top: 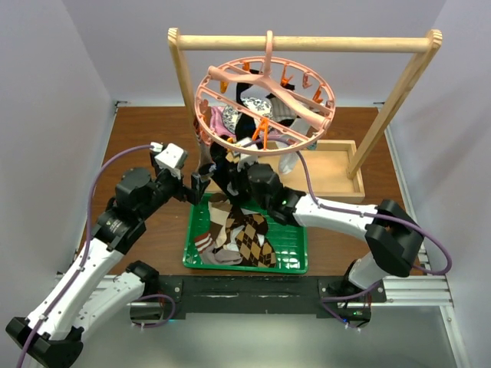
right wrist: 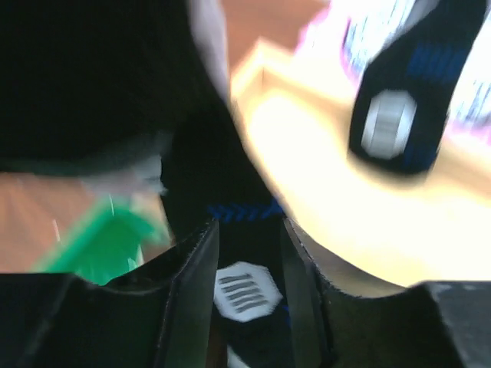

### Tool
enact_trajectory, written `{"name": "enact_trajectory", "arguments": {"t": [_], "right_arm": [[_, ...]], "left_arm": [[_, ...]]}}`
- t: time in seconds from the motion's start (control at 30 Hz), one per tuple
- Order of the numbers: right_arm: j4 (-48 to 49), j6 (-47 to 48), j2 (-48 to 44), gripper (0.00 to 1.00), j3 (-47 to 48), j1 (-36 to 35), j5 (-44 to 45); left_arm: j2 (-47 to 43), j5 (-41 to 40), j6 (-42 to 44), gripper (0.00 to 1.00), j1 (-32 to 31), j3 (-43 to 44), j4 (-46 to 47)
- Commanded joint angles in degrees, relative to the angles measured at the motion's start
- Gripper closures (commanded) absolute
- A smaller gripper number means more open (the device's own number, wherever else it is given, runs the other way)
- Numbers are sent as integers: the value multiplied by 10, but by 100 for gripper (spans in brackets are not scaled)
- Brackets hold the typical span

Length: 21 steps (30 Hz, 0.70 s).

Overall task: Clip the socks to the hanger
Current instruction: Reset both arms

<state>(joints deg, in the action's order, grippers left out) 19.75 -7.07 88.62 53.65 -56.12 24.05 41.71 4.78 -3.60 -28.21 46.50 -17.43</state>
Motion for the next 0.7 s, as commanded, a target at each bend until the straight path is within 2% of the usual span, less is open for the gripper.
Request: {"name": "enact_trajectory", "arguments": {"t": [0.0,0.03,0.07,0.13,0.2,0.33,0.37,0.43,0.47,0.6,0.67], "right_arm": [[102,63,1,57,63,29,16],[108,67,8,44,72,29,27],[105,67,11,35,77,29,41],[84,84,9,27,81,29,58],[86,80,2,26,53,29,59],[60,52,-46,32,-1,28,48],[47,40,-78,37,-14,28,20],[3,21,-107,39,-53,27,-12],[-19,10,-136,37,-64,27,-26],[-128,-46,-211,1,-115,23,-28],[-155,-71,-242,1,-129,17,-9]], "left_arm": [[-17,-10,21,0,-2,32,-4],[-19,-9,22,0,-2,32,-7],[-20,-6,21,0,-2,32,-7],[-23,0,19,0,-1,31,-7],[-24,5,18,0,-2,31,-7],[-23,9,18,0,-1,29,-8],[-22,9,18,0,-1,29,-10],[-20,0,20,0,-1,30,-16],[-20,-6,22,0,-2,29,-18],[-10,-37,19,0,-1,33,-41],[0,-46,17,0,-2,34,-52]]}}
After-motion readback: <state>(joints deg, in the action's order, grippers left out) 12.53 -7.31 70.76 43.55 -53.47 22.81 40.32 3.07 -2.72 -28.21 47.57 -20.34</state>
